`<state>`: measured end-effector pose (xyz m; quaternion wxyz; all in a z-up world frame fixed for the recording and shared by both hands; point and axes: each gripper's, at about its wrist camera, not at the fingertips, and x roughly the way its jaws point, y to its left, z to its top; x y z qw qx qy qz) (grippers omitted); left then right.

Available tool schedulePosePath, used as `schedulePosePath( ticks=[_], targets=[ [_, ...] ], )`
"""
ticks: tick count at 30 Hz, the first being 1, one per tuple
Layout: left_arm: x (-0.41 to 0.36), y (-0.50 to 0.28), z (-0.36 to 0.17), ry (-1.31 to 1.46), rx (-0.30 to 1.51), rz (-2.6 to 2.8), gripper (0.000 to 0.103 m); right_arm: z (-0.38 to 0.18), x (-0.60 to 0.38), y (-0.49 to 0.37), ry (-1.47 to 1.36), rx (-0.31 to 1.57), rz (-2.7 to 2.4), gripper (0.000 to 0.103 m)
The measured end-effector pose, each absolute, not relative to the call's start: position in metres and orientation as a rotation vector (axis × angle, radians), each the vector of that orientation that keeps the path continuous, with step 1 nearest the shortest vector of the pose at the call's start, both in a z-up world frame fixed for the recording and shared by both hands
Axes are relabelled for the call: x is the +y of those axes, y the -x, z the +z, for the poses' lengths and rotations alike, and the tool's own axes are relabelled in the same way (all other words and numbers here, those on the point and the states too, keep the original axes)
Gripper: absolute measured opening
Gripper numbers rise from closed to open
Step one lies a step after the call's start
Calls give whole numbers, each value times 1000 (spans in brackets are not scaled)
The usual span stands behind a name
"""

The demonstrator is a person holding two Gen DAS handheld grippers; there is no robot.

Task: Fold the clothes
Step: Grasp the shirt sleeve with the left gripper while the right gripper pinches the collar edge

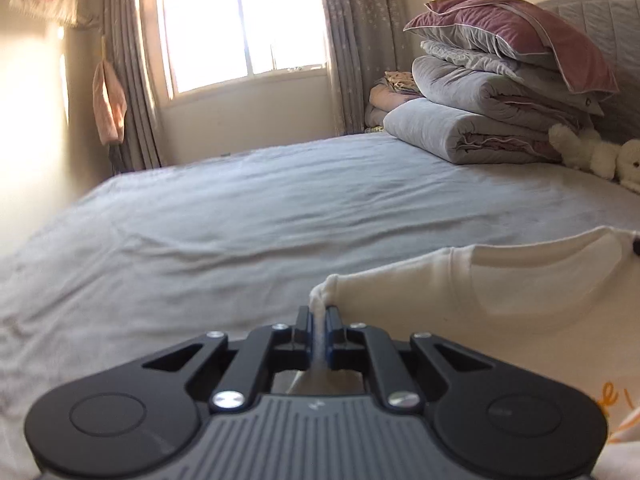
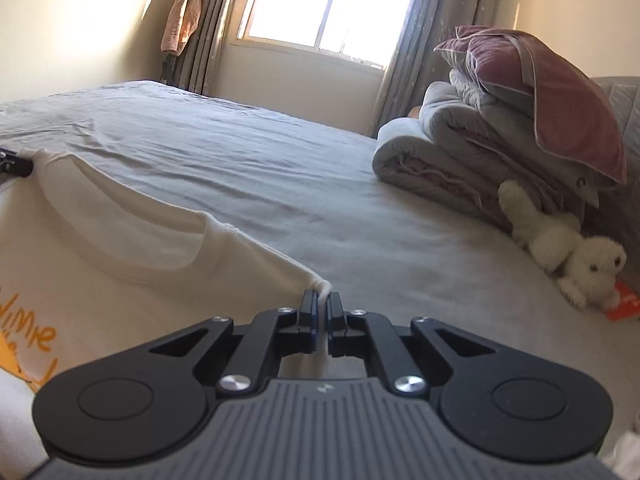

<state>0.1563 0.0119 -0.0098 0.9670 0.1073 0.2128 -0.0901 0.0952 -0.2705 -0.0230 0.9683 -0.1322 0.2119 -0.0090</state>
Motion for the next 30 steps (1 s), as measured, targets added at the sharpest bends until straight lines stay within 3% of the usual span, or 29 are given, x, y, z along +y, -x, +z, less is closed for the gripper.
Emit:
schedulePosePath(
  ticks=[11,18,21,22,24,30],
  targets=[
    [-10,-265,-28,-239,522,-145,7,-36,-273,-198,324,486,-62,4],
    [-13,-280,-50,-221,586,-136,10,-61,-271,-224,353,586,-66,5],
    [-9,-279,-47,-194,588,-127,19,-60,-269,-222,371,585,-71,6],
    [-8,-279,-45,-186,588,-124,33,-59,-268,-222,381,583,-73,7],
    [-7,-275,-40,-173,593,-108,45,-54,-267,-220,379,585,-75,17],
    [1,-245,-23,-53,656,-152,57,-33,-273,-193,192,617,-66,39]
  ],
)
